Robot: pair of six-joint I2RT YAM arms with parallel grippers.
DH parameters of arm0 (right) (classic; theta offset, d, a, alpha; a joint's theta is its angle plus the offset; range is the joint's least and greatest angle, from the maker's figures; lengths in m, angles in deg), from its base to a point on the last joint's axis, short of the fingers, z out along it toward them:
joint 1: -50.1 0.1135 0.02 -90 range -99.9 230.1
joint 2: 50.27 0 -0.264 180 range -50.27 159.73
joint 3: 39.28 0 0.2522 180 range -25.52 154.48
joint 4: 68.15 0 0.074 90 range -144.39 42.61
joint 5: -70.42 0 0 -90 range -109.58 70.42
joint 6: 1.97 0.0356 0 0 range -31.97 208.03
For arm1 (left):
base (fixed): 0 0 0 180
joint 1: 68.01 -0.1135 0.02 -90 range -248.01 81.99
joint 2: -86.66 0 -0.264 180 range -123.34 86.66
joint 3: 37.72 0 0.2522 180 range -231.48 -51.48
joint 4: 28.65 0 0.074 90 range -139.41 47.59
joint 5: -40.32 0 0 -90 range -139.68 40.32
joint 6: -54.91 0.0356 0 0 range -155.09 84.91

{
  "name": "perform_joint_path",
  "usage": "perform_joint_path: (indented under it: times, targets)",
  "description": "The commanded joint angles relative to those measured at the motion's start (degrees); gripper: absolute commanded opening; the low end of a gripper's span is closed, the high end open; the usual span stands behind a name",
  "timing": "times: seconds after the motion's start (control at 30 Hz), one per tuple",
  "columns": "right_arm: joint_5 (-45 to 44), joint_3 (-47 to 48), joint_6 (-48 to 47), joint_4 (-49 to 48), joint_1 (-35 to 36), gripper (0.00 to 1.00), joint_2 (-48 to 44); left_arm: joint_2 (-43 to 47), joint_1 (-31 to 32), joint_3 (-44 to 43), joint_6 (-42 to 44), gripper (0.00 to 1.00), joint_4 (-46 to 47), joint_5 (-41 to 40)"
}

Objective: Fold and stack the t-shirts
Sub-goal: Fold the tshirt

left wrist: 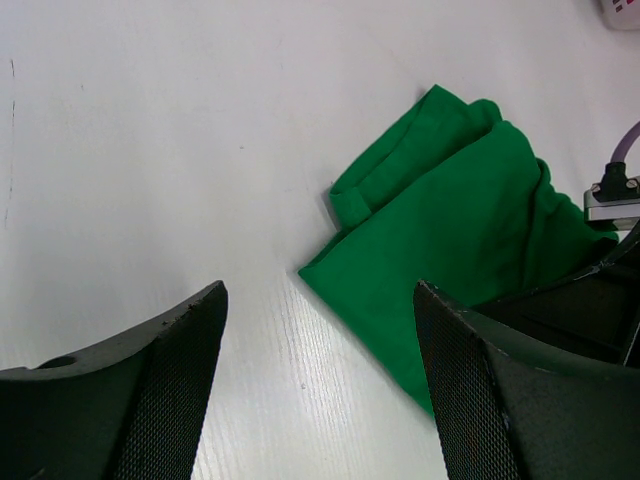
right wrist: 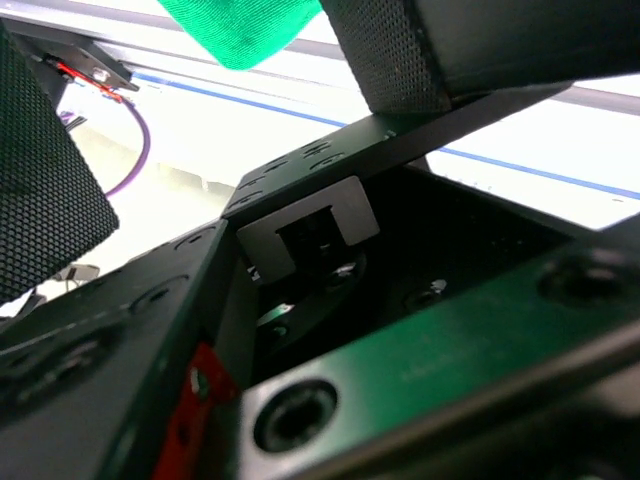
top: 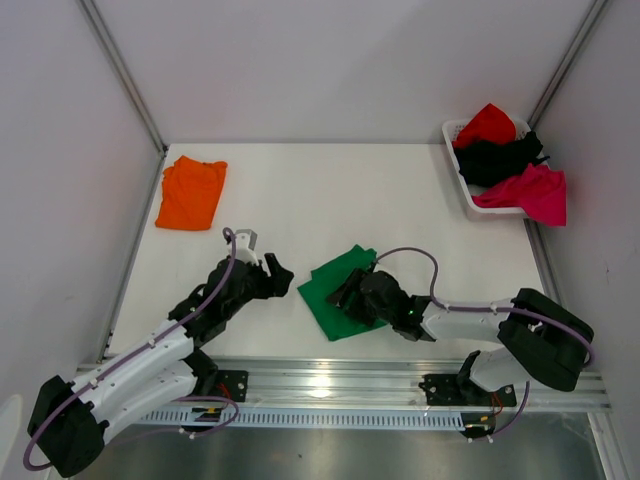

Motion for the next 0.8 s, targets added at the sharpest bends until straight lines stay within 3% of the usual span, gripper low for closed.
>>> perform_joint_path:
  times: [0.0,0.2,0.43,0.63,0.77]
  targets:
    - [-1.3,1.0,0.3,5.2,0.5,0.75,0.4,-0.1,-0.3,-1.8,-0.6,0.78,1.6,0.2]
    - [-1.7,3.1,-1.9,2.3,1.0,0.75,1.5,-7.2,-0.3,-3.0,-5.2,0.77,1.6,9.5]
    - [-4.2,6.3,-7.4,2.4,1.2,0.75,-1.8,-10.8,-0.2,4.4,-16.4,0.77,15.6,21.3]
    - [-10.0,8.0,-14.9,3.7,1.8,0.77,-8.0,-10.3,0.0,13.6,-29.8,0.78,22.5,25.0]
    - [-15.8,10.0,-22.6,5.8,1.6,0.77,-11.4,-6.5,1.3,20.4,-39.4,0.78,28.8,20.8]
